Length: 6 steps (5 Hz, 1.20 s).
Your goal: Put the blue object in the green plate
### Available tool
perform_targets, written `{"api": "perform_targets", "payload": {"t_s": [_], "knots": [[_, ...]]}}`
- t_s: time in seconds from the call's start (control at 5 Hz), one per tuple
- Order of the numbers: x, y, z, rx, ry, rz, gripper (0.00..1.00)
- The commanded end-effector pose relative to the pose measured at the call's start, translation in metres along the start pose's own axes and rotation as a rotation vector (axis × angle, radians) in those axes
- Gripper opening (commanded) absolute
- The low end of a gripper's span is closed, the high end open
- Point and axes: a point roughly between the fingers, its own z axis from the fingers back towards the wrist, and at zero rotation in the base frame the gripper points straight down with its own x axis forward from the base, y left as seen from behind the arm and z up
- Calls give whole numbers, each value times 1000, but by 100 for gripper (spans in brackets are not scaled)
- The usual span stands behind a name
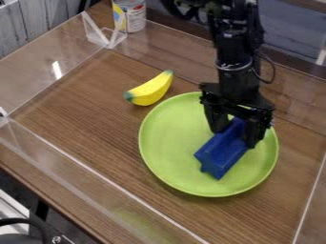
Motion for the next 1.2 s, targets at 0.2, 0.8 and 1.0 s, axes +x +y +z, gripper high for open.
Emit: {"api": "perform_targets", "payload": {"t_s": [0.2, 0.8, 1.0], "knots": [[0, 5, 44, 18, -82, 3, 100], [-4, 40, 139, 98, -212, 57, 100], [-13, 65, 143, 105, -216, 64, 100]]}}
